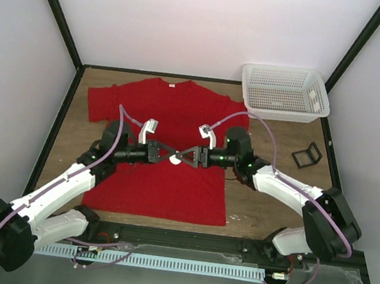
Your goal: Pin the brooch onto the clothing
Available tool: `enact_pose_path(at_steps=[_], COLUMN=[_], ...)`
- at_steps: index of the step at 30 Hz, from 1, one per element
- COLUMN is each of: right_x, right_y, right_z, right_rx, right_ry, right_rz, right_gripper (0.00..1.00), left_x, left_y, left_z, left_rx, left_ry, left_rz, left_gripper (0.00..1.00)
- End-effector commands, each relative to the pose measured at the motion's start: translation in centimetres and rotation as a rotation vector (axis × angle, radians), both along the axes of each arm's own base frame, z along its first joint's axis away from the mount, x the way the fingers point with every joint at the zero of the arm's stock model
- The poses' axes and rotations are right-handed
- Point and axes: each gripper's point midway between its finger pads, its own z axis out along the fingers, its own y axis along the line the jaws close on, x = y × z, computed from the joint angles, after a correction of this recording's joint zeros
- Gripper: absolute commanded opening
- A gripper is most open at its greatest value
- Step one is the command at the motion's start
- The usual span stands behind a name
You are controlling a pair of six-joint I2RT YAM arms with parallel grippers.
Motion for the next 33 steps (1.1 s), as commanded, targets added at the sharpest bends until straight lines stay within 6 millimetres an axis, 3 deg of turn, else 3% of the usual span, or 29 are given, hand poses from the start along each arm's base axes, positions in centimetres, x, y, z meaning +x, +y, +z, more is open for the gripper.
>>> enact_pose_path(at_steps=[1, 10, 20, 33], right_x=[0.7, 0.5, 0.7, -1.4], right_y=[0.3, 0.5, 0.0, -2.2], right_z=[-0.2, -1.7, -2.1, 0.1], right_rx=[-0.022, -0.067, -0.14, -0.157], right_ry=[0.014, 0.051, 0.003, -0.147], right_rz=[-0.01, 0.006, 0.001, 0.026], right_gripper=[0.58, 0.57, 0.59, 0.83], left_x=[-0.8, -0.8, -1.1, -0.2], left_y=[-0.7, -0.8, -0.4, 0.6], left_z=[1.5, 2.3, 2.6, 1.3], left_rx=[-0.051, -0.067, -0.016, 0.11], left_ry=[-0.054, -0.066, -0.121, -0.186], left_rz=[-0.075, -0.083, -0.085, -0.042], left_gripper=[0.0, 0.0, 0.0, 0.0])
